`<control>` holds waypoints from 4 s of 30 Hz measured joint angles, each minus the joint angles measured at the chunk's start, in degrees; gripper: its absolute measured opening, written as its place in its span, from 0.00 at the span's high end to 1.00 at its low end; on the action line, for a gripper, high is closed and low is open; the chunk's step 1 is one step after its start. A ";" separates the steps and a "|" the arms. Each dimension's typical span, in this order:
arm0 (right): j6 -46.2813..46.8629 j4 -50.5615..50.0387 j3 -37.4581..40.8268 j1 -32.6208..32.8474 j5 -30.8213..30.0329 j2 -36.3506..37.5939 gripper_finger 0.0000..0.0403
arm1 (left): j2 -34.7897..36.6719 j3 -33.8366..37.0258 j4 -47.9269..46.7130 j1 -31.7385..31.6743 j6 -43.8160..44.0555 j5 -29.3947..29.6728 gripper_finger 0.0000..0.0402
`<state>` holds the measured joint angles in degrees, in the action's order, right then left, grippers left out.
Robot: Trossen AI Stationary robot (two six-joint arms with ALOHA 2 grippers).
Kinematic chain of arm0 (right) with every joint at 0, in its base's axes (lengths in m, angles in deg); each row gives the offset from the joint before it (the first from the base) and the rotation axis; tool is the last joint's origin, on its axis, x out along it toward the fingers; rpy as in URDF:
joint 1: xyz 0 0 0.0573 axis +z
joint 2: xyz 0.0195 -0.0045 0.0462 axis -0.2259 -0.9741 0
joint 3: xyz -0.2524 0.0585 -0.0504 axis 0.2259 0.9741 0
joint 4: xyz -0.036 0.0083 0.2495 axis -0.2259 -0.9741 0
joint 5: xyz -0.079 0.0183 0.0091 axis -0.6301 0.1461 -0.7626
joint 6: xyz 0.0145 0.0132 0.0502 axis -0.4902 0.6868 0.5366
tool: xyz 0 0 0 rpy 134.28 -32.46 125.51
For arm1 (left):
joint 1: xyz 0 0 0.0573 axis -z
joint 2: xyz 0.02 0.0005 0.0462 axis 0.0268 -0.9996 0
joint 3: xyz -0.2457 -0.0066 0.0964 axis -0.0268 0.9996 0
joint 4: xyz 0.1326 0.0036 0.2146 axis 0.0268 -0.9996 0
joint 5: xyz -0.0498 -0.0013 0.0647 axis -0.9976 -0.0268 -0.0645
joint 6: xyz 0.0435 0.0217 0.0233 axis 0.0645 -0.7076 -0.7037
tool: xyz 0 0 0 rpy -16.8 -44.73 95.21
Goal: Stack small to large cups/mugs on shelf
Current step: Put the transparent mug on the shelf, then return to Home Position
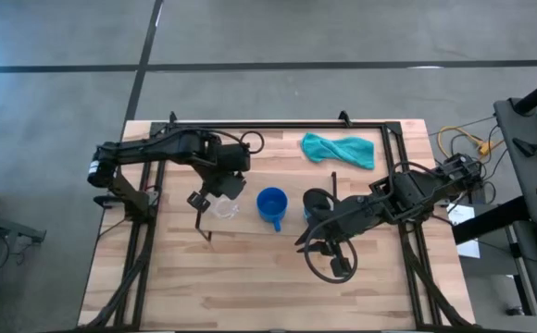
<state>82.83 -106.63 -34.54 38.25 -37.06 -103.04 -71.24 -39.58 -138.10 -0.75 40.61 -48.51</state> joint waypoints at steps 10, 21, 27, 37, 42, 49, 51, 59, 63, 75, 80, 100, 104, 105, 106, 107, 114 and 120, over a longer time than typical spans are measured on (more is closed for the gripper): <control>0.00 0.02 0.00 0.02 -0.02 0.00 0.83 | 0.01 0.94 1.93 0.00 3.63 0.31 1.00; 0.74 0.07 0.00 -0.01 -0.02 0.00 0.83 | 0.05 1.09 4.51 0.00 4.50 0.61 1.00; 1.74 0.15 0.01 0.02 0.01 0.00 0.83 | -0.37 3.04 4.91 0.00 4.52 0.63 1.00; 1.70 0.42 0.02 -0.01 0.01 0.00 0.83 | -0.70 4.25 7.36 -0.11 4.68 3.07 1.00; 1.68 0.44 0.02 -0.01 0.01 0.00 0.83 | -0.76 3.41 7.43 -0.13 6.46 3.71 0.97; 1.52 0.44 0.02 0.00 0.01 0.00 0.83 | -0.76 3.30 7.43 -0.13 7.52 3.72 0.85; 1.46 0.44 0.02 0.00 0.01 0.00 0.83 | -0.76 3.03 7.40 -0.13 7.52 3.77 0.82; 1.46 0.42 0.02 0.00 0.01 0.00 0.83 | 0.59 0.14 6.26 0.42 7.60 3.87 0.80; 1.46 0.42 0.02 0.01 0.01 0.00 0.83 | 0.91 -3.72 3.36 1.37 9.45 3.87 0.80; 1.23 0.59 0.02 -0.52 0.01 0.00 0.83 | 7.45 -11.89 0.86 2.56 31.42 4.10 0.80; 1.45 1.91 0.02 -2.09 -0.17 0.00 0.83 | 10.49 -11.36 0.87 2.80 41.32 4.15 0.80; 1.43 12.60 3.54 -2.87 -15.03 -0.07 0.84 | 11.13 -4.05 0.05 9.31 58.53 10.97 0.83; 0.79 12.24 3.54 -2.83 -15.05 0.44 0.90 | 11.27 -3.69 -0.99 11.89 59.99 11.27 0.94; 0.74 11.77 3.19 -2.83 -15.08 0.68 0.93 | 11.41 -3.71 -1.09 12.49 60.01 11.51 0.97; 0.61 11.17 2.68 -2.83 -15.08 0.96 0.95 | 11.47 -3.85 -1.11 13.14 60.02 12.24 0.98; 0.42 10.39 2.25 -2.83 -15.08 1.36 0.97 | 11.62 -4.02 -1.05 13.77 60.04 13.16 0.99; -0.41 -1.65 -0.55 -2.83 -14.94 3.91 0.98 | 14.87 -4.22 -1.09 15.10 59.89 14.93 1.00; 1.27 -6.57 -1.05 -2.85 -14.96 7.43 0.98 | 20.80 -4.18 -1.06 15.06 59.76 17.51 1.00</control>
<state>84.11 -113.20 -35.58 35.41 -52.02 -95.61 -50.44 -43.76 -139.16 14.31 100.36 -31.00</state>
